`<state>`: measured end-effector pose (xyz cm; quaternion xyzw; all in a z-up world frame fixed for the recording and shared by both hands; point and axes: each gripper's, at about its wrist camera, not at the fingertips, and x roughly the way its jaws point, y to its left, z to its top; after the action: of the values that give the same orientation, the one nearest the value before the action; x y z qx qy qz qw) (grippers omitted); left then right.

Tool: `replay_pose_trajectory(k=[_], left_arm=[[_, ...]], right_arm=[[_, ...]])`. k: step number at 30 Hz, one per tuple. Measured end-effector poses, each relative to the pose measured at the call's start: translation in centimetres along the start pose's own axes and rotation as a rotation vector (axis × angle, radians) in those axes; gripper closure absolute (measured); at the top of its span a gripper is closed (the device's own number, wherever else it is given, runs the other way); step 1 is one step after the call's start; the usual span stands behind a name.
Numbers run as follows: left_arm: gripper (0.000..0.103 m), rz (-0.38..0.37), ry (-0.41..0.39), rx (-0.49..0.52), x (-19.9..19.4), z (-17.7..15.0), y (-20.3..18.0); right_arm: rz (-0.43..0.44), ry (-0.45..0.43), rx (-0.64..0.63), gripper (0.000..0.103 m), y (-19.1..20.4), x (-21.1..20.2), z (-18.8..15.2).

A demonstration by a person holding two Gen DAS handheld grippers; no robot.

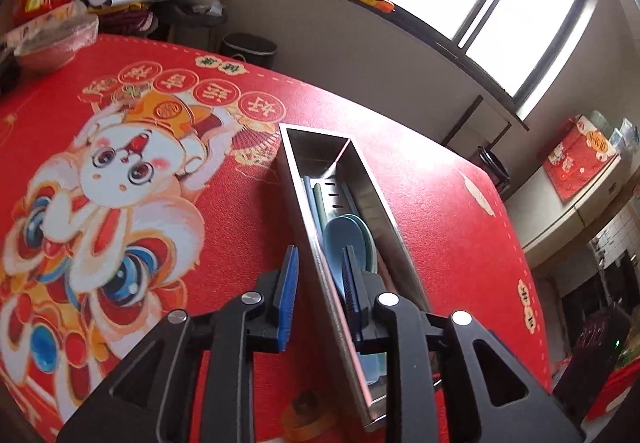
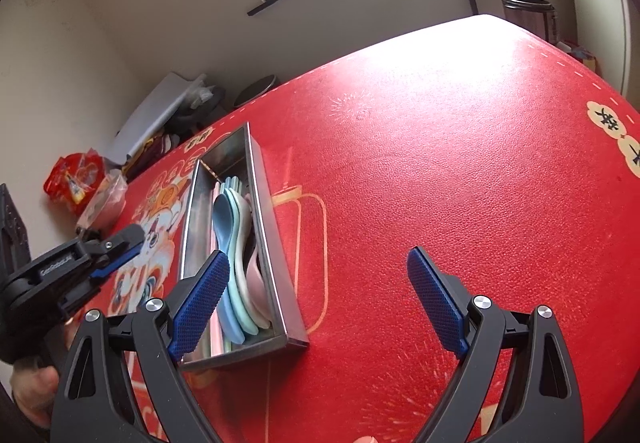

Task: Organize utensils

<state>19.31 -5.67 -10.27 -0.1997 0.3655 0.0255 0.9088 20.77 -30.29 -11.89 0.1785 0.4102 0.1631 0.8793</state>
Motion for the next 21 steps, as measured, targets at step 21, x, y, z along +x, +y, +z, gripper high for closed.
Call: replay_pose_trajectory(k=[21], left_arm=[[0.051,0.088,-0.181,0.246,-12.2,-0.8,5.8]], right_arm=[[-0.299,-0.188,-0.129,0.016,4.1,-9.3,-1.2]])
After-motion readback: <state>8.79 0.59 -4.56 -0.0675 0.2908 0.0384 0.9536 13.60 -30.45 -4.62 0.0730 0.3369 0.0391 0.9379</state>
